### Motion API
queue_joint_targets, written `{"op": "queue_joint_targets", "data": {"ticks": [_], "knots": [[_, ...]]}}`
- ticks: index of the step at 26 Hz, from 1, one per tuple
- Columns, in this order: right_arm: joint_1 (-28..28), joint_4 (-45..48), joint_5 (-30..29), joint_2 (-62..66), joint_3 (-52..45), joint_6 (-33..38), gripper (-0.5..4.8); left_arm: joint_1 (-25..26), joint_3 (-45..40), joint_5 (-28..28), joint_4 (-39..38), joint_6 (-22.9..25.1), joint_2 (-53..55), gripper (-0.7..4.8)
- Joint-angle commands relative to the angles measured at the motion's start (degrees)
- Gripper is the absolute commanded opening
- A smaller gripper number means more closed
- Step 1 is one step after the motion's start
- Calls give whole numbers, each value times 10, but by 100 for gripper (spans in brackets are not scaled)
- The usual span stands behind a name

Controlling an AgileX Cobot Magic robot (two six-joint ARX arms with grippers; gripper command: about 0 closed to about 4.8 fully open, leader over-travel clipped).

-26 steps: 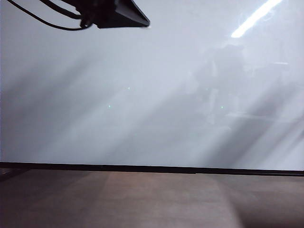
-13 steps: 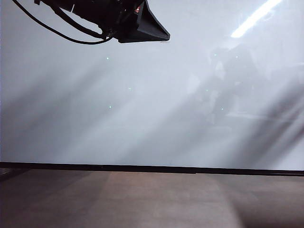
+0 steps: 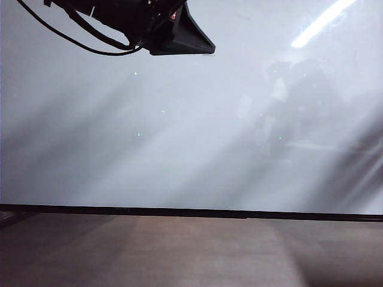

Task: Reach to the right to find the marker pen, pick it up, and write the number 0 on the whiteboard.

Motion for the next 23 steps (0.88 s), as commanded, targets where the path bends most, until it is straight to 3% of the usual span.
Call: {"op": "queue_joint_targets", "data": {"ticks": [1,5,8,21,23], "knots": [[-1,4,-5,3,5,5,387,0,3,2,3,2,-2,-6],[-1,-1,-7,6,5,5,376,0,3,-7,3,2,-2,-6],[-1,-2,-15,7,5,5,274,0,3,-8,2,2,-2,-6],[7,-8,-12,7,5,9,268,0,3,-6,-9,-14,-2,-6],[5,-9,-13,7,5,9,228,0,3,-6,-14,-14,-2,-6]]}}
